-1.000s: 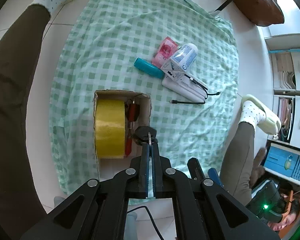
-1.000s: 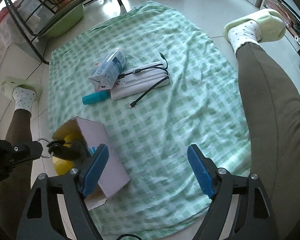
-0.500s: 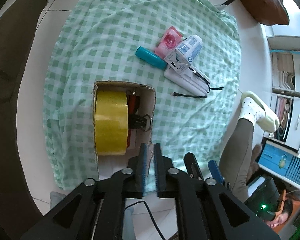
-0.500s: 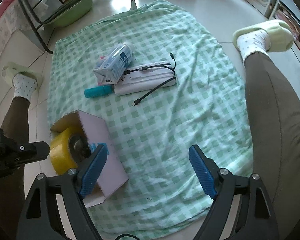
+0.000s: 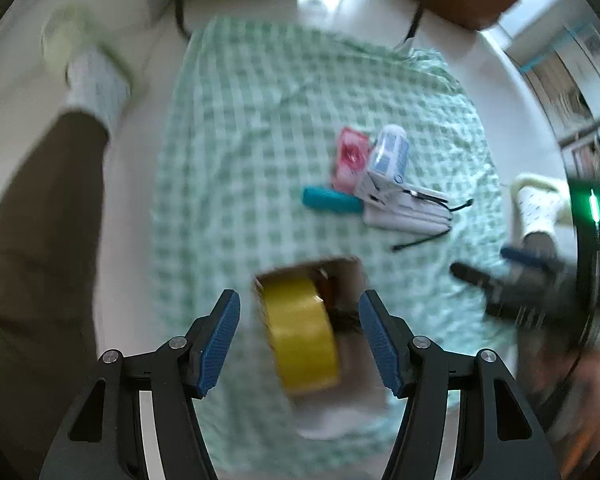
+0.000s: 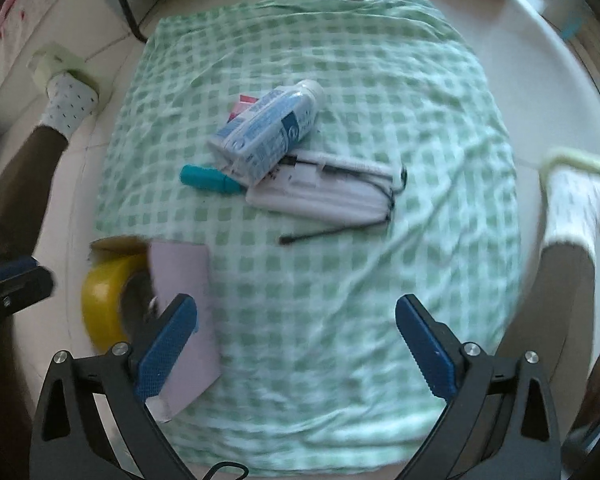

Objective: Organize rigid objects
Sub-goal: 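Move the right gripper to the white bottle, then grasp the white bottle around its body with the right gripper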

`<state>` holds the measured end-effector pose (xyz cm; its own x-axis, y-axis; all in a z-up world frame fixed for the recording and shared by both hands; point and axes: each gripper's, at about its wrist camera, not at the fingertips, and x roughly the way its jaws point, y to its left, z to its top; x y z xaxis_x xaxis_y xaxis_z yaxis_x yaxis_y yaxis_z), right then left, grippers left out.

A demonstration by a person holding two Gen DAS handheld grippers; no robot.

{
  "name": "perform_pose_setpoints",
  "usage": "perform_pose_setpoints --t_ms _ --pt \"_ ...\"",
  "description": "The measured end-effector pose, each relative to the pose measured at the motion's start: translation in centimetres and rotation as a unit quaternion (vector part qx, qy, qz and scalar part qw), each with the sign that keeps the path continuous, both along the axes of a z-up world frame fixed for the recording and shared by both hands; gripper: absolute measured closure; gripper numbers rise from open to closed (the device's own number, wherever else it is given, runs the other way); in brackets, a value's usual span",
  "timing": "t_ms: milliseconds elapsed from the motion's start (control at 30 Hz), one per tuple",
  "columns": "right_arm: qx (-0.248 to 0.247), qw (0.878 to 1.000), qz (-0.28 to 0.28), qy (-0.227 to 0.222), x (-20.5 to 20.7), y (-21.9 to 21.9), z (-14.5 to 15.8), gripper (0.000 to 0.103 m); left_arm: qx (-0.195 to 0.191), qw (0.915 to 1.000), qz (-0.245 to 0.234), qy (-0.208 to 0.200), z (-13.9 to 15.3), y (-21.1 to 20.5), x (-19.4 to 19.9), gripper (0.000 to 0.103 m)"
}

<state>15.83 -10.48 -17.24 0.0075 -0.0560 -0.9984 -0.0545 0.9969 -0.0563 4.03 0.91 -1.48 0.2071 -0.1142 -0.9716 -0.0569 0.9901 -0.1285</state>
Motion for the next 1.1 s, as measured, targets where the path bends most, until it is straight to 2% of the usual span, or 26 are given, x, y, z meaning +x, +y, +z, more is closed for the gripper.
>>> perform_pose_setpoints --t_ms 67,133,267,400,500,567,600,733,867,967,1100 --pt "0.027 0.999 -0.018 0.024 2.2 -0.8 -1.1 0.003 0.015 0.9997 -0.016 -0.01 -0.2 -0.3 -0.7 0.043" --pt "0.049 0.997 -0.041 0.043 4.0 -1.3 -2.2 0.003 0.008 0.9997 -0.021 -0.012 -0.5 -0.3 -1.2 0.043" --pt "0.068 0.992 -0.079 0.065 7.7 -1.2 -4.8 0.009 -0.043 0.9987 0.02 -0.017 -0.2 1.3 -0.9 0.043" --pt "0.083 0.987 -0.113 0.079 10.9 0.0 -7.2 0.01 -0.054 0.9968 0.052 -0.028 0.5 3.0 -1.0 0.043" --pt "0.076 0.984 -0.13 0.092 12.6 0.9 -9.3 0.012 -0.058 0.9968 0.052 -0.018 0.2 3.6 -0.8 0.043" --pt "0.069 0.982 -0.137 0.108 13.0 1.2 -10.7 0.035 -0.05 0.9975 0.047 -0.017 0.1 3.4 -0.5 0.043" --pt "0.067 0.982 -0.141 0.11 13.0 1.2 -10.9 0.038 -0.045 0.9978 0.045 -0.018 0.1 3.4 -0.4 0.043" --pt "0.056 0.987 -0.113 0.099 11.6 0.7 -9.3 0.05 -0.049 0.9975 0.048 -0.016 -0.1 3.1 -0.2 0.043" --pt "0.079 0.989 -0.082 0.09 7.2 -0.1 -6.1 0.05 -0.053 0.9973 0.048 -0.016 -0.4 3.1 -0.3 0.043" --pt "0.075 0.988 -0.07 0.112 1.4 -0.3 -4.7 0.051 -0.046 0.9977 0.048 -0.014 -0.7 3.0 -0.7 0.043" --pt "0.053 0.983 -0.084 0.153 -5.0 -0.5 -5.0 0.051 -0.05 0.9976 0.048 -0.002 -1.3 2.6 -1.1 0.043"
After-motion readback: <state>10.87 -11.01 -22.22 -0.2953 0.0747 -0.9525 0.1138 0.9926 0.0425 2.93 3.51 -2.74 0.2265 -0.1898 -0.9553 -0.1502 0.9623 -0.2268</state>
